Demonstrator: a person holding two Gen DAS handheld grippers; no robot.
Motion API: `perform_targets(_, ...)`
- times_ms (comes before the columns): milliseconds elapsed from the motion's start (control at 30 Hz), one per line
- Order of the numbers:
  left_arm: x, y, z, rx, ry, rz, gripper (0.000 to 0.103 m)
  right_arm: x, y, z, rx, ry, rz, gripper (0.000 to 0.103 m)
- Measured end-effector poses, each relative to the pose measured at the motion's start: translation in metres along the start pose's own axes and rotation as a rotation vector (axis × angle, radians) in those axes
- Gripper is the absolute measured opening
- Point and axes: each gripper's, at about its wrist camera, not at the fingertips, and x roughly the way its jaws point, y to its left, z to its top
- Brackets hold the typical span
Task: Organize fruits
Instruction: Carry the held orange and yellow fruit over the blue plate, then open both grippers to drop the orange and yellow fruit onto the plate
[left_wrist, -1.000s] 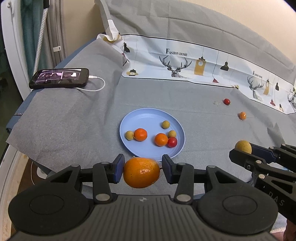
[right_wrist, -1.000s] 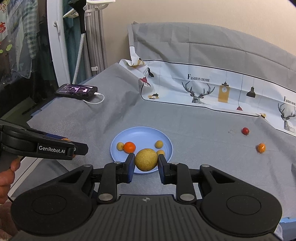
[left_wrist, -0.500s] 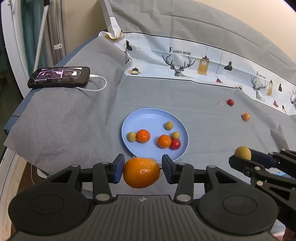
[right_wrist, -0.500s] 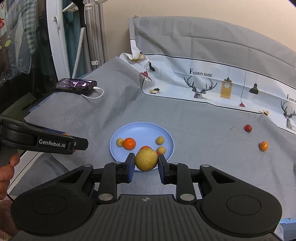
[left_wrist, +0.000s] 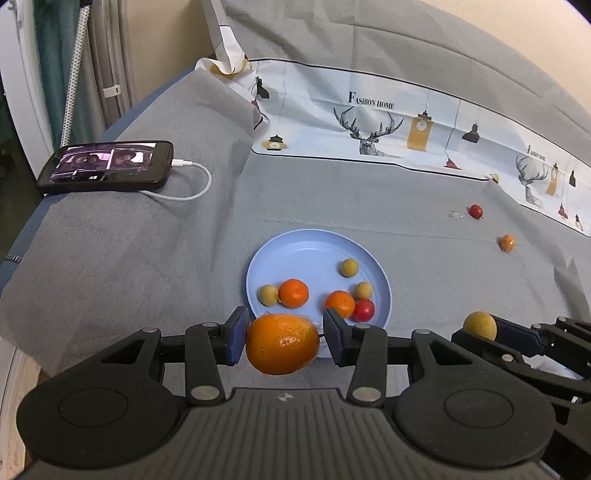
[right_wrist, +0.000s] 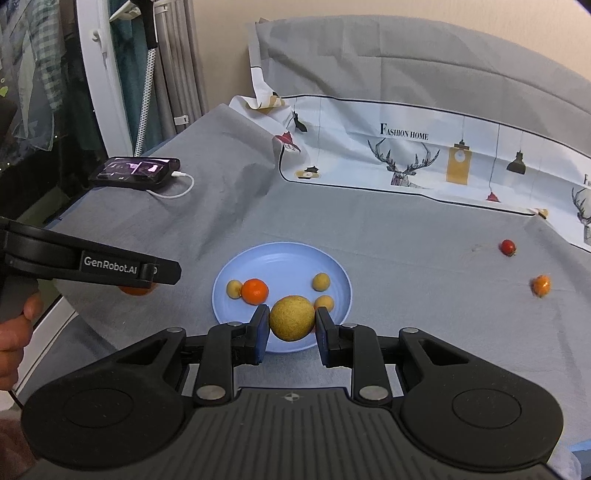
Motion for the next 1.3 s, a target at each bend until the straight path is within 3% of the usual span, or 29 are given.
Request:
perform_targets(533,0.079,-0.008,0.038,0.024,0.051,0.021,0.049,0.082,-0.010,0.018,-0.007,0.066,0.010,0.028)
perform_targets(1100,0.147,-0.020,0.051,0.084,0.108,0.039,0.049,0.141,-0.011,0.019,-0.047,0.123,0.020,0.028)
perform_targets(1167,0.151,-0.022,0.051,0.097,0.101,0.037,0.055,0.145,-0.011,0.019,-0.050,0.120,0.023,0.028)
perform_targets(1233,0.152,-0.024,0.053,0.116,0.087,0.041,0.091,0.149,-0.009,0.020,-0.065,0.121,0.037,0.033)
perform_targets(1300,0.144,-0.024,0.054,0.119,0.040,0.059,0.103,0.148,-0.007,0.022,-0.085,0.125,0.042,0.051)
